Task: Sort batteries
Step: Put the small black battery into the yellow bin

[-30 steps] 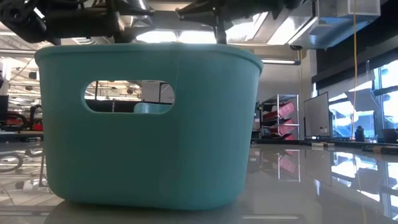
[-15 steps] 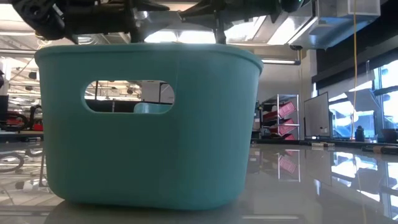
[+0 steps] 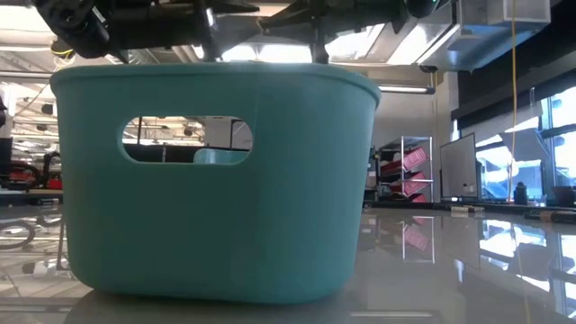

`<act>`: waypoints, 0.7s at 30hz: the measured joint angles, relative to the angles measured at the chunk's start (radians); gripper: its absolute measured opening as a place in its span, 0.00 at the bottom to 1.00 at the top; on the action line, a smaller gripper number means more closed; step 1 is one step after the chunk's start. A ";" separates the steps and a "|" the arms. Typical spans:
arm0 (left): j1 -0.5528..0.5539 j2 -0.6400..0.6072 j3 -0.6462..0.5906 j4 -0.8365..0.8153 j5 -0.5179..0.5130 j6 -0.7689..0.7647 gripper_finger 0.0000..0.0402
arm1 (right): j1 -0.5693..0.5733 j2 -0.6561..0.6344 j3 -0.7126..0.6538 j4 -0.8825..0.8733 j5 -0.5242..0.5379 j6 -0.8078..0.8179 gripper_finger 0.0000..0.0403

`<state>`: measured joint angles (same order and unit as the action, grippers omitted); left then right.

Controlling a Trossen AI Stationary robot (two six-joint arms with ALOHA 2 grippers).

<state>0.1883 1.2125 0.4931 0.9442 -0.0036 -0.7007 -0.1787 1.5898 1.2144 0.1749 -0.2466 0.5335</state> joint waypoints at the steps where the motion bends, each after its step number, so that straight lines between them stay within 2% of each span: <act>1: 0.000 0.007 0.000 0.008 0.000 -0.001 0.34 | 0.000 0.000 0.000 0.001 0.000 0.000 0.04; 10: 0.000 0.046 0.008 0.042 0.000 -0.030 0.34 | 0.000 0.000 0.000 -0.006 0.004 0.000 0.04; 21: -0.001 0.086 0.047 0.040 0.049 -0.013 0.34 | 0.000 0.000 0.000 -0.020 0.020 0.000 0.05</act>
<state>0.1875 1.2987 0.5396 0.9837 0.0450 -0.7140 -0.1791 1.5898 1.2144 0.1549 -0.2268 0.5335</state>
